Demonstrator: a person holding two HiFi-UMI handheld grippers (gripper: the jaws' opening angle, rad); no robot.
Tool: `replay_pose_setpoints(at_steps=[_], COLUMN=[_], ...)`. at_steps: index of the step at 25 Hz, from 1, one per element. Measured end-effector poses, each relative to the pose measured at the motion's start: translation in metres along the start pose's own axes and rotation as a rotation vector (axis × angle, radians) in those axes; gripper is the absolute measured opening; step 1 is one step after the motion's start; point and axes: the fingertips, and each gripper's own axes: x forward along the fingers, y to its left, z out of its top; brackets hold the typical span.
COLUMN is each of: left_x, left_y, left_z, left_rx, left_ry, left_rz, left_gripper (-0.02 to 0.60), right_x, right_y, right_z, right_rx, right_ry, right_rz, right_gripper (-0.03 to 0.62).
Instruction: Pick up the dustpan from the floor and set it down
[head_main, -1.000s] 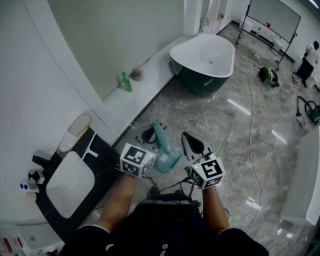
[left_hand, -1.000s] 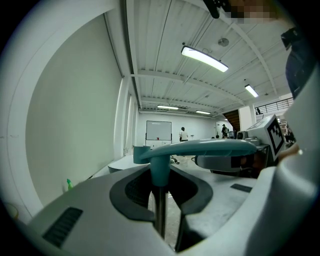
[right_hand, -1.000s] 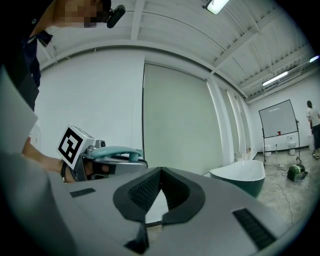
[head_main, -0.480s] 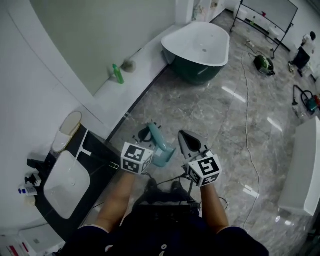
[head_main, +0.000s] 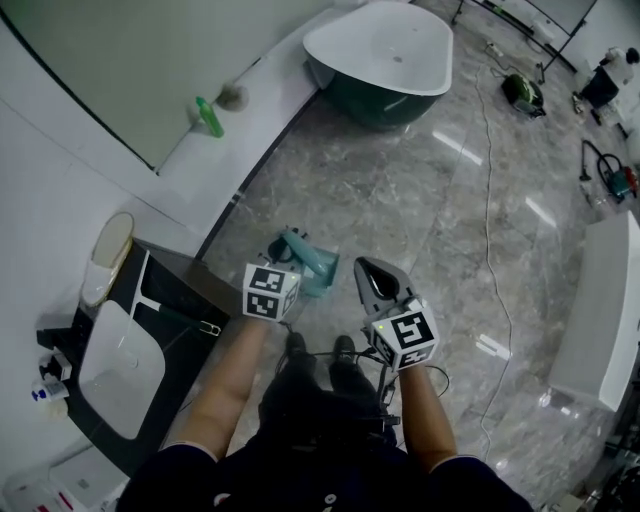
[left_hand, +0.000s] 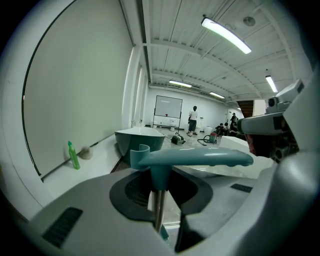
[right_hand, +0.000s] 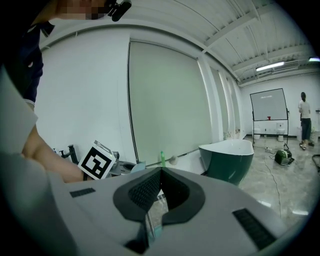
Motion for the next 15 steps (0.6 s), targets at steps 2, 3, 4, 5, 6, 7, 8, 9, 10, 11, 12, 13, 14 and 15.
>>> replay_pose_setpoints(at_steps=[2,3,4,5,6,7,8,9,10,11,12,13,14,15], left_x=[0.022,0.033,0.043,0.054,0.065,0.076,0.087,0.098,0.107,0.115,0.122,0.128,0.132,0.135], left_y=[0.009,0.013,0.017,0.02,0.023,0.025,0.027,0.031,0.034,0.037,0.04,0.043,0.046,0.049], left_z=[-0.017,-0.026,-0.035,-0.044,-0.052,-0.06,-0.068,-0.076,-0.083,-0.09,-0.095,-0.097,-0.098,-0.098], left_rx=[-0.013,-0.022,-0.032,-0.042,-0.051,-0.058,-0.063,-0.068,-0.074,-0.081,-0.087,-0.094,-0.099,-0.105], left_ry=[0.03,0.043,0.053,0.061,0.066,0.069,0.071,0.073,0.077,0.079,0.076,0.067,0.053,0.034], left_rz=[0.008,0.015,0.021,0.026,0.028,0.028,0.03,0.034,0.041,0.05,0.06,0.07,0.081,0.092], left_gripper=[0.087,0.087,0.087,0.087,0.087,0.087,0.087,0.087,0.087,0.087,0.087,0.087,0.087,0.087], right_x=[0.009,0.013,0.017,0.019,0.02,0.022,0.025,0.028,0.031,0.033,0.034,0.035,0.036,0.038], right_y=[-0.01,-0.015,-0.02,-0.025,-0.03,-0.035,-0.038,-0.042,-0.045,-0.049,-0.052,-0.056,-0.059,-0.062], right_z=[-0.011,-0.015,-0.019,-0.026,-0.034,-0.043,-0.05,-0.057,-0.063,-0.07,-0.076,-0.082,-0.086,-0.089], right_rx=[0.001,0.001,0.001,-0.002,-0.007,-0.01,-0.01,-0.007,-0.002,0.005,0.012,0.018,0.023,0.028], right_ry=[0.013,0.01,0.007,0.013,0.031,0.053,0.074,0.09,0.102,0.112,0.122,0.13,0.138,0.146], right_rz=[-0.005,-0.005,-0.005,-0.009,-0.015,-0.021,-0.025,-0.025,-0.026,-0.029,-0.034,-0.038,-0.04,-0.039], right_gripper=[0.006,0.006,0.006,0.006,0.006,0.006,0.006,0.006,0.006,0.006,0.006,0.006,0.006,0.006])
